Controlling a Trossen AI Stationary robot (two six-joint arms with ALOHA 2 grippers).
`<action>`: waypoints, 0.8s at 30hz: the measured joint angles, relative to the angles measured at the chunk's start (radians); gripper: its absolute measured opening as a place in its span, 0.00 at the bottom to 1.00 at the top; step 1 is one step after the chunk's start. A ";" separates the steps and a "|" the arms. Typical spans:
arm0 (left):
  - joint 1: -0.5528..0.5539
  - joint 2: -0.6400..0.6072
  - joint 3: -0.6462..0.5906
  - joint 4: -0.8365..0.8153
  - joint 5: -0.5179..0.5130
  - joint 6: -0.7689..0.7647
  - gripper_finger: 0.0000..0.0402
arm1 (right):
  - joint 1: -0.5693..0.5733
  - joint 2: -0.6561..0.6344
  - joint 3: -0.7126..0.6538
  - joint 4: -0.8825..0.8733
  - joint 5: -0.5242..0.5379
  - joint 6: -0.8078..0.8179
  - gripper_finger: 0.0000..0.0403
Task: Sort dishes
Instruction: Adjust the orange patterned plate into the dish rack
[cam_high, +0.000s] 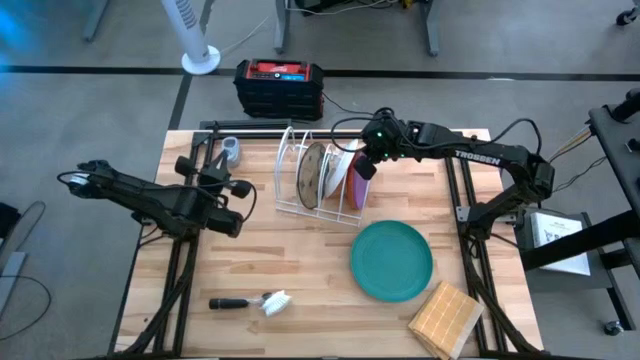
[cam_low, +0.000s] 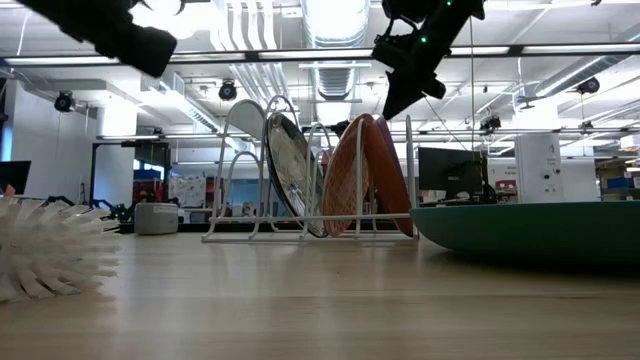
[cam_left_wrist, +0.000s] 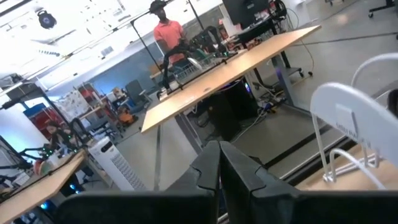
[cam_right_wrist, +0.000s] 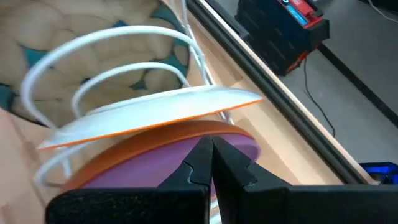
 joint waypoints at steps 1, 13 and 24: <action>0.000 0.000 0.017 0.000 -0.002 0.016 0.00 | -0.005 0.004 0.000 0.001 0.000 -0.006 0.00; 0.048 0.002 0.074 -0.003 -0.005 0.084 0.00 | -0.048 0.014 0.000 0.001 0.001 -0.094 0.00; 0.094 0.018 0.074 -0.001 -0.005 0.084 0.00 | -0.059 0.063 0.000 0.045 0.000 -0.156 0.00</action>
